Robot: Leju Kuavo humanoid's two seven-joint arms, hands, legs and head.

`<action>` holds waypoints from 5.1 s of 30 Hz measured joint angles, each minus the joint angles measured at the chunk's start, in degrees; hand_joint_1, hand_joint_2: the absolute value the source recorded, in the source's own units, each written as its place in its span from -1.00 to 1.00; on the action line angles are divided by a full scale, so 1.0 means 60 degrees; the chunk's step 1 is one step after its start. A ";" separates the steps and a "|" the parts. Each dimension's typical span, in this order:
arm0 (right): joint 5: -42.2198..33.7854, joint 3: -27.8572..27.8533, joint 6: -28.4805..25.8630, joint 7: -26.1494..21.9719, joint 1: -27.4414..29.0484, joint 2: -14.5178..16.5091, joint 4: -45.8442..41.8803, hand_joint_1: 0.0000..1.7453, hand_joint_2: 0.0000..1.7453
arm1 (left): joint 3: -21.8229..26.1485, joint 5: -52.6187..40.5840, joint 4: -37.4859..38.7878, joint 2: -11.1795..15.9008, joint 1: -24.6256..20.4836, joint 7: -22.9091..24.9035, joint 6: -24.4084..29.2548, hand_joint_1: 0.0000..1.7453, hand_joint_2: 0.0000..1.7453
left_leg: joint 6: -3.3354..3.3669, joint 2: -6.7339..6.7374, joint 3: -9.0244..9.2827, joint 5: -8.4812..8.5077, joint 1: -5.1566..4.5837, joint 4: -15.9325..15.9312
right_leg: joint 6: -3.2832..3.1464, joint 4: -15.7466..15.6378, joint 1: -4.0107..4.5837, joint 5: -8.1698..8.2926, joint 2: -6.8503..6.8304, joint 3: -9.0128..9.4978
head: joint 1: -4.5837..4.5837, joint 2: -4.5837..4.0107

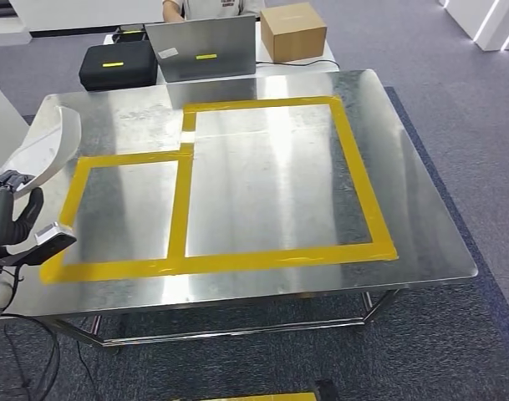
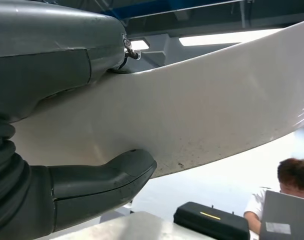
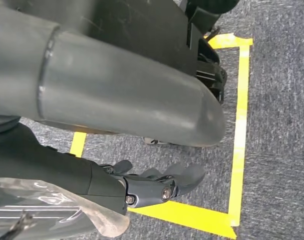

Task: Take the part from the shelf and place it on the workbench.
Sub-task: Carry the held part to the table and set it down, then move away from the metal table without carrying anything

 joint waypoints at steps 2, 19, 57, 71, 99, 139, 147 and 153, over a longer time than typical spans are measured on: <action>0.0000 0.0001 0.0004 -0.0007 0.0005 0.0001 -0.0002 -1.00 -1.00 | -0.0059 0.0004 -0.0114 0.0010 0.0007 0.0024 -0.0080 1.00 1.00 | 0.0158 0.0002 0.0665 0.0584 -0.0063 -0.1241 | 0.0006 0.0000 0.0037 0.0023 0.0001 0.0002 | 0.0004 0.0000; 0.0009 0.0001 -0.0058 0.0019 0.0069 -0.0004 -0.0004 -1.00 -1.00 | -0.0334 0.0060 -0.0346 0.0120 0.0174 0.0497 -0.0473 1.00 1.00 | 0.0361 0.0028 0.1011 0.0979 -0.0151 -0.2499 | 0.0419 0.0222 -0.0047 0.0001 -0.0042 -0.0126 | 0.0045 0.0000; -0.0007 -0.0006 -0.0086 0.0105 0.0106 -0.0070 -0.0001 -1.00 -1.00 | -0.0410 0.1531 -0.2319 -0.0114 0.1646 -0.0110 0.0303 -1.00 -1.00 | 0.0074 0.0004 0.0387 0.0095 -0.0141 -0.1166 | 0.0018 -0.0257 -0.0067 0.0365 -0.0057 -0.0095 | -0.0054 0.0000; -0.0148 -0.0006 -0.0227 0.0173 0.0158 -0.0094 0.0017 -1.00 -1.00 | -0.0426 0.2215 -0.6532 -0.1259 0.3802 -0.0723 0.1292 -1.00 -1.00 | 0.0529 -0.0003 0.1539 0.0682 -0.0108 -0.2637 | 0.0593 0.0432 -0.0132 0.0251 -0.0085 -0.1027 | -0.0009 0.0000; -0.0238 -0.0090 -0.0457 0.0093 0.0140 -0.0054 0.0015 -1.00 -1.00 | -0.0488 0.2891 -0.6487 -0.2465 0.5939 -0.0784 0.1466 -1.00 -1.00 | 0.0356 -0.0014 0.1945 0.0395 -0.0184 -0.2765 | 0.0404 -0.0168 -0.0024 0.0692 -0.0199 -0.0408 | -0.0091 0.0000; -0.0336 -0.0142 -0.0885 0.0456 0.0220 -0.0015 0.0007 -1.00 -1.00 | 0.3507 0.4374 0.7104 -0.4003 0.4924 0.0122 -0.0549 -1.00 -1.00 | 0.0565 0.0507 0.1352 0.0974 -0.0163 -0.2820 | 0.0611 0.1452 -0.0105 -0.0668 -0.0246 -0.0416 | 0.0020 0.0000; -0.0419 -0.0230 -0.0782 0.0503 0.0249 0.0004 0.0004 -1.00 -1.00 | 0.3495 0.4172 0.7128 -0.4070 0.4857 0.0137 -0.0503 -1.00 -1.00 | 0.0181 0.0710 0.1147 0.0748 -0.0160 -0.2356 | 0.0149 -0.0348 -0.0049 -0.0142 -0.0412 0.0549 | -0.0013 0.0000; -0.0342 -0.0243 -0.0727 0.0564 0.0265 0.0033 0.0004 -1.00 -1.00 | 0.3483 0.4066 0.7174 -0.4085 0.4853 0.0299 -0.0504 -1.00 -1.00 | 0.0159 0.0082 0.0436 -0.0342 -0.0140 -0.0081 | -0.0011 -0.0314 0.0017 0.0068 0.0227 0.0390 | -0.0051 0.0000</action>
